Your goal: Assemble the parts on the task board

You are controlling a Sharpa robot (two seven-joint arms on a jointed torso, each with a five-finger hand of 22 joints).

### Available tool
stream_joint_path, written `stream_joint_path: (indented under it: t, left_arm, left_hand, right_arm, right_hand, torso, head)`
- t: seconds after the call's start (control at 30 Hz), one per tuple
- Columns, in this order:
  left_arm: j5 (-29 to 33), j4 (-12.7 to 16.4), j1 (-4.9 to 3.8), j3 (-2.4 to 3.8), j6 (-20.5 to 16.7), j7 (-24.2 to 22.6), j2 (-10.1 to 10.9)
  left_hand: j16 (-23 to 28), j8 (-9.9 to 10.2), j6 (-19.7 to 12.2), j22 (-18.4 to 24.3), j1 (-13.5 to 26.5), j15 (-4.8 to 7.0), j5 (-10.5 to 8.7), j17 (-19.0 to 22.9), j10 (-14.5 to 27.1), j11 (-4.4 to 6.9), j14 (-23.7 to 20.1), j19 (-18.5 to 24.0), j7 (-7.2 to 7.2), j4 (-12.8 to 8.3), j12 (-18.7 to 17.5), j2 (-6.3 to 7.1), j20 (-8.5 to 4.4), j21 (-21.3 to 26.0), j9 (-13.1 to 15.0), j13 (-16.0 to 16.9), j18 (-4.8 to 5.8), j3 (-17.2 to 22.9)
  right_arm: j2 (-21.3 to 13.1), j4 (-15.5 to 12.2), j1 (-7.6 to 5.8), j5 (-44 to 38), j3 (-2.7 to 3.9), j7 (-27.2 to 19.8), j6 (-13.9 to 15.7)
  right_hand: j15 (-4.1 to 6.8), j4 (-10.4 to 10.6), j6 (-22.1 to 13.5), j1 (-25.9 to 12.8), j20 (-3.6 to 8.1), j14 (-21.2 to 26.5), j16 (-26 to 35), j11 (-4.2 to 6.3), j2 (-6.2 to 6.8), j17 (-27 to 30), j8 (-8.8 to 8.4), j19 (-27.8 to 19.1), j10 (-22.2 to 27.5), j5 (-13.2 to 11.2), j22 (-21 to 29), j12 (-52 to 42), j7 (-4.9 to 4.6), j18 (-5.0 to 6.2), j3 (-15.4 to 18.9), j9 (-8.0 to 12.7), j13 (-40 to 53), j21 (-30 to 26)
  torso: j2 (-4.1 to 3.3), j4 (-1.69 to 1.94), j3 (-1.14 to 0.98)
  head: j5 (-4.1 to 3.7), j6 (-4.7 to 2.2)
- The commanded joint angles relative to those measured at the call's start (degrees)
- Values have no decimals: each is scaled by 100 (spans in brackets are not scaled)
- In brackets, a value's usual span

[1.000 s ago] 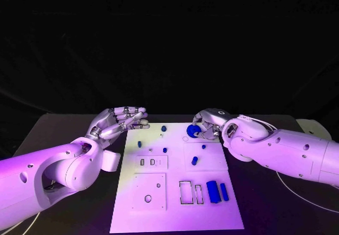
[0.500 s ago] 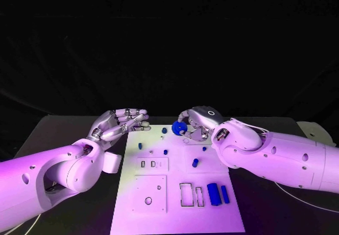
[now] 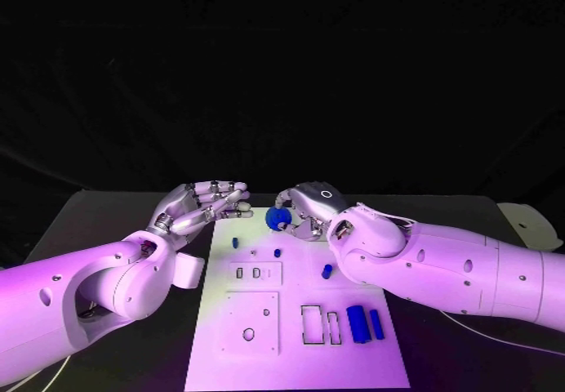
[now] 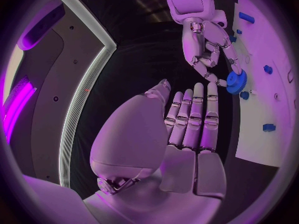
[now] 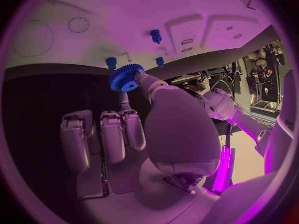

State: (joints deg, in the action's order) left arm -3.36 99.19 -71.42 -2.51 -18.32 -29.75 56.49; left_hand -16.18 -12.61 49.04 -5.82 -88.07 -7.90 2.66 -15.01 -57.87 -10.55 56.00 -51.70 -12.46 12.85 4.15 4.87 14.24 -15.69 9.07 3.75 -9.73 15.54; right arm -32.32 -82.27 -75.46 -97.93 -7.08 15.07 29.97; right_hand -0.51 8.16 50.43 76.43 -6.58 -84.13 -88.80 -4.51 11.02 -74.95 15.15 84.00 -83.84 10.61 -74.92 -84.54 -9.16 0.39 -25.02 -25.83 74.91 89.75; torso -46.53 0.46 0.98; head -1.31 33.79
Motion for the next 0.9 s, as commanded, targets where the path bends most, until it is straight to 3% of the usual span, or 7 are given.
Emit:
stream_joint_path:
  t: [0.03, 0.37, 0.9]
  left_arm:
    - [17, 7, -6, 5, 91, -52, -16]
    - [17, 1, -7, 5, 87, -59, -25]
    - [17, 13, -7, 5, 88, -53, -20]
  left_hand:
    - [24, 19, -6, 9, 69, -20, 20, -8, 1, -27, -36, -39, -150, 4, -28, 8, 9, 25, -6, 9, -76, 33]
    - [24, 19, -6, 9, 69, -20, 20, -8, 1, -27, -36, -39, -150, 4, -28, 8, 9, 25, -6, 9, -76, 33]
    - [24, 19, -6, 9, 69, -20, 20, -8, 1, -27, -36, -39, -150, 4, -28, 8, 9, 25, -6, 9, -76, 33]
  right_arm:
    - [127, 138, 51, -69, -11, 18, -102]
    - [359, 429, 149, -15, -36, -9, -229]
    - [615, 795, 199, 48, -67, -22, -464]
  right_hand:
    - [32, 9, 25, -49, 17, -526, -18, 26, 14, -1231, 19, 600, -206, 10, -1508, -23, 10, -39, -38, -10, 1069, 25]
    - [32, 20, 14, -75, 18, -524, -15, 24, 20, -1225, 4, 600, -201, 5, -1508, -15, 7, -39, -43, -4, 1063, 25]
    - [18, 43, -74, -146, 11, -517, -4, 4, 50, -1193, -83, 600, -125, -50, -1508, 78, -18, -39, -67, 31, 988, 25]
  torso:
    - [-4, 2, -4]
    - [0, -7, -10]
    - [2, -15, -12]
  head:
    - [6, 8]
    - [25, 34]
    - [24, 57]
